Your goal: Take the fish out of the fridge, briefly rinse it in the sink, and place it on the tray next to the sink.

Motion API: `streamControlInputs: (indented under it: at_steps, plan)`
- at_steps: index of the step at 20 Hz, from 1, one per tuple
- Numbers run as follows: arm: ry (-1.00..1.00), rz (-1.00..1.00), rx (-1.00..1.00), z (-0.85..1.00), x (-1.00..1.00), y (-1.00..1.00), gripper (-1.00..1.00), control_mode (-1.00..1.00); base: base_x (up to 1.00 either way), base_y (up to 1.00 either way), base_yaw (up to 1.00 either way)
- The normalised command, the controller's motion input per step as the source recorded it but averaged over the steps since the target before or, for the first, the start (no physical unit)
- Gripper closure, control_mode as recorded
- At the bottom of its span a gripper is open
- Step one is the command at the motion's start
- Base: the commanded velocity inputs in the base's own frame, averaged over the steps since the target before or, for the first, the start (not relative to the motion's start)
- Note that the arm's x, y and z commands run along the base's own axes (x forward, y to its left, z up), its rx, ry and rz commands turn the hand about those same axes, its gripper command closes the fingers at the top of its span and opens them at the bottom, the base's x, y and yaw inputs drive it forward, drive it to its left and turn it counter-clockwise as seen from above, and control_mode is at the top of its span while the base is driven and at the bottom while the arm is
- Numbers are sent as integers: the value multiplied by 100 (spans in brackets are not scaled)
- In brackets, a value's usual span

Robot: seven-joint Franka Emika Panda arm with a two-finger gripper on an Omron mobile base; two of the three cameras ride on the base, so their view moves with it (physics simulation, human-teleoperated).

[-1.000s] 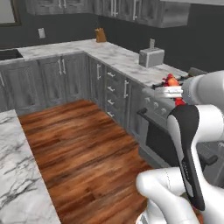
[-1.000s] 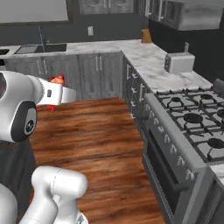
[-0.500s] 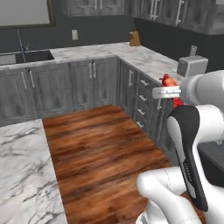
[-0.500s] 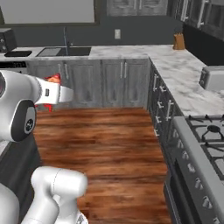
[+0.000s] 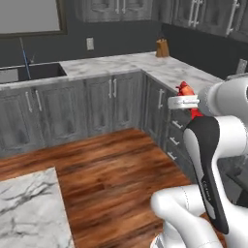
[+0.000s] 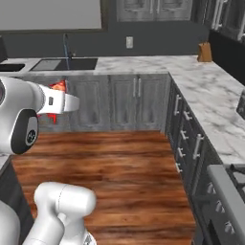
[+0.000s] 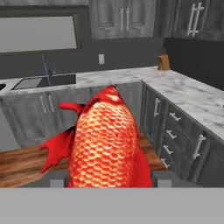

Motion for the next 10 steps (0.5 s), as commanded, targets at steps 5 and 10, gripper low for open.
streamControlInputs:
  at_steps: [5, 10]
  plan:
    - [0, 0, 0, 0, 0, 0, 100, 100, 100, 19, 0]
    - [0, 0, 0, 0, 0, 0, 100, 100, 100, 28, 0]
